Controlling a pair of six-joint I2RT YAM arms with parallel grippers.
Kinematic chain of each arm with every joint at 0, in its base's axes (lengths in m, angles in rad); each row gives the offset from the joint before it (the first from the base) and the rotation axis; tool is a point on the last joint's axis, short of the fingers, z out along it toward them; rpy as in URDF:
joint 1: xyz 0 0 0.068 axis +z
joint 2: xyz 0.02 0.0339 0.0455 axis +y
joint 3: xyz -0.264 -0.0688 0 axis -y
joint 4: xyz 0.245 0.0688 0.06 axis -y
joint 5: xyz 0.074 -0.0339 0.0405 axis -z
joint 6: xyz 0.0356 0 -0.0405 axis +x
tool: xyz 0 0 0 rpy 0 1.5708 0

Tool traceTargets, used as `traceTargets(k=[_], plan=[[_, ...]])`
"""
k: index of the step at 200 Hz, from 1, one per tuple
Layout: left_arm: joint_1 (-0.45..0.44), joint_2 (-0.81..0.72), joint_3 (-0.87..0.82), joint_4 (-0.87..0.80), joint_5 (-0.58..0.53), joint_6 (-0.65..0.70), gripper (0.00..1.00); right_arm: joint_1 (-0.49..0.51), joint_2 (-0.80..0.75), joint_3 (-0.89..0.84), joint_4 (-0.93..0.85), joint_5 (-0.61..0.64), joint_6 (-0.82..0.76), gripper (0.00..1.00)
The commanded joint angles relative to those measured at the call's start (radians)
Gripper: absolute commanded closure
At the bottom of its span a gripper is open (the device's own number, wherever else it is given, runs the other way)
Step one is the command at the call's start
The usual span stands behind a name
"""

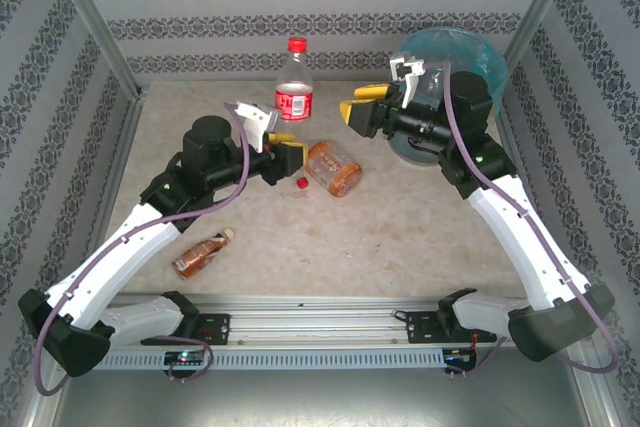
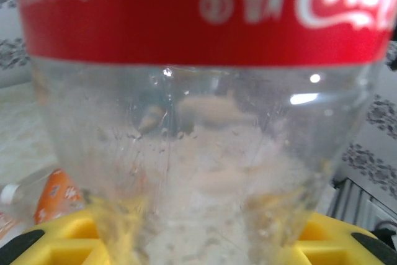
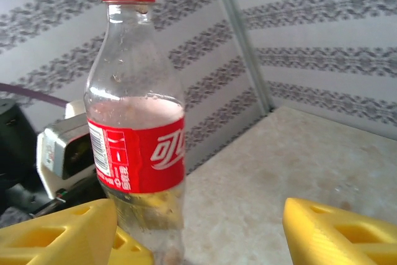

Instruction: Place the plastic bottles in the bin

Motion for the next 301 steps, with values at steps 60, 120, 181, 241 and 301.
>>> traceTargets(k=[60,120,181,241,301], plan=[[-0.028,0.007,-0.057,0.198,0.221,0.079,0.69,0.121,0.013,0.032,0.055,-0.253,-0.108,0.25],[-0.028,0.012,-0.086,0.292,0.369,0.057,0.69,0.191,0.037,0.044,0.036,-0.183,-0.149,0.23],[-0.028,-0.018,-0.103,0.292,0.367,0.076,0.69,0.213,0.016,0.030,0.001,0.024,-0.199,0.20],[-0.028,0.010,-0.083,0.310,0.441,0.051,0.70,0.261,0.036,0.041,0.007,-0.032,-0.196,0.19],[-0.028,0.040,-0.072,0.339,0.527,-0.014,0.70,0.285,0.059,0.043,0.022,-0.079,-0.176,0.27]])
